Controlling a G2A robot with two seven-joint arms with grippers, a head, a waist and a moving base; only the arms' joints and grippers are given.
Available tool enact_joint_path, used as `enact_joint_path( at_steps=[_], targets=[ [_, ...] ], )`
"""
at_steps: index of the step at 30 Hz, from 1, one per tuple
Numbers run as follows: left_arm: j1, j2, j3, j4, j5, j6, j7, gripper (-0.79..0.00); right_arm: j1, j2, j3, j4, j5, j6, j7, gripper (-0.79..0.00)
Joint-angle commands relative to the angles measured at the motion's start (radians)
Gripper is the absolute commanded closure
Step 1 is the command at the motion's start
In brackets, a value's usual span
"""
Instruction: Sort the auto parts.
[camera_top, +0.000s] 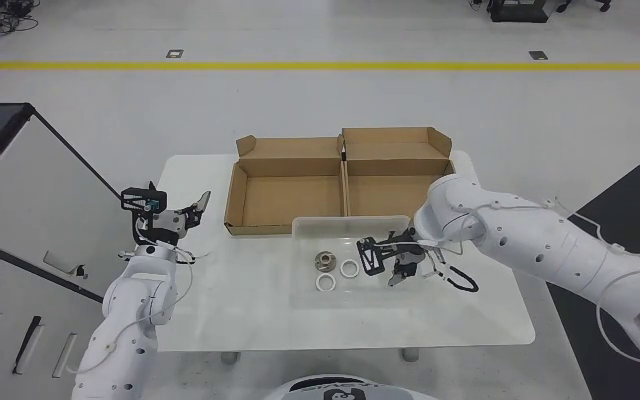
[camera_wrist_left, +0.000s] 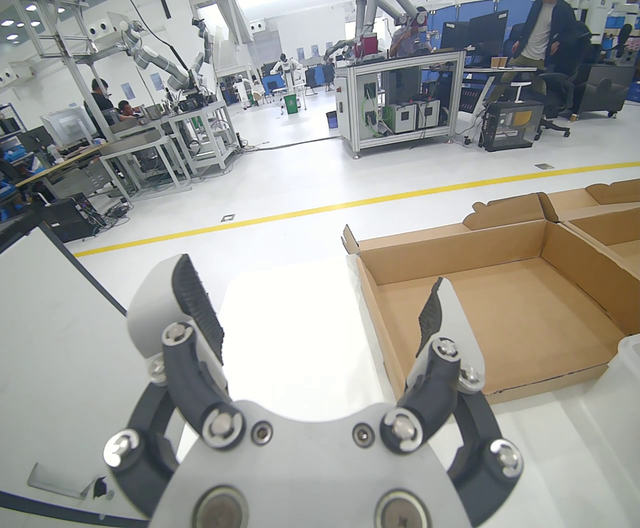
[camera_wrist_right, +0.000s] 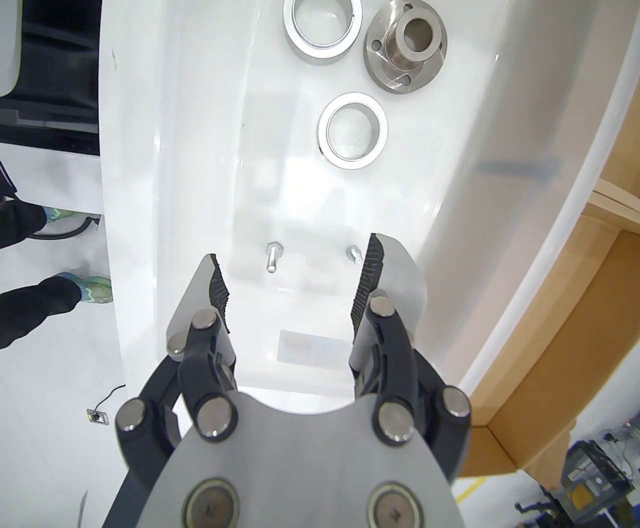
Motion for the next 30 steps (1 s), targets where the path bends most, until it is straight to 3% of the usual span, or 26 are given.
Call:
enact_joint_path(
  at_steps=[1,12,24,30],
  targets=[
    [0.000,0.000,0.000,0.000,0.000,0.000,0.000,-0.785,-0.001,0.006,0.000,-0.008,0.006,0.019,0.019,-0.557],
    [0.000,0.000,0.000,0.000,0.000,0.000,0.000,-0.785,-0.005,0.036,0.000,-0.068,0.048,0.094,0.094,-0.606],
    [0.000,0.000,0.000,0.000,0.000,0.000,0.000,-0.785,-0.022,0.059,0.000,-0.105,0.076,0.129,0.129,-0.413],
    [0.000,0.000,0.000,0.000,0.000,0.000,0.000,-0.785,-0.037,0.064,0.000,-0.110,0.083,0.137,0.137,-0.388]
  ],
)
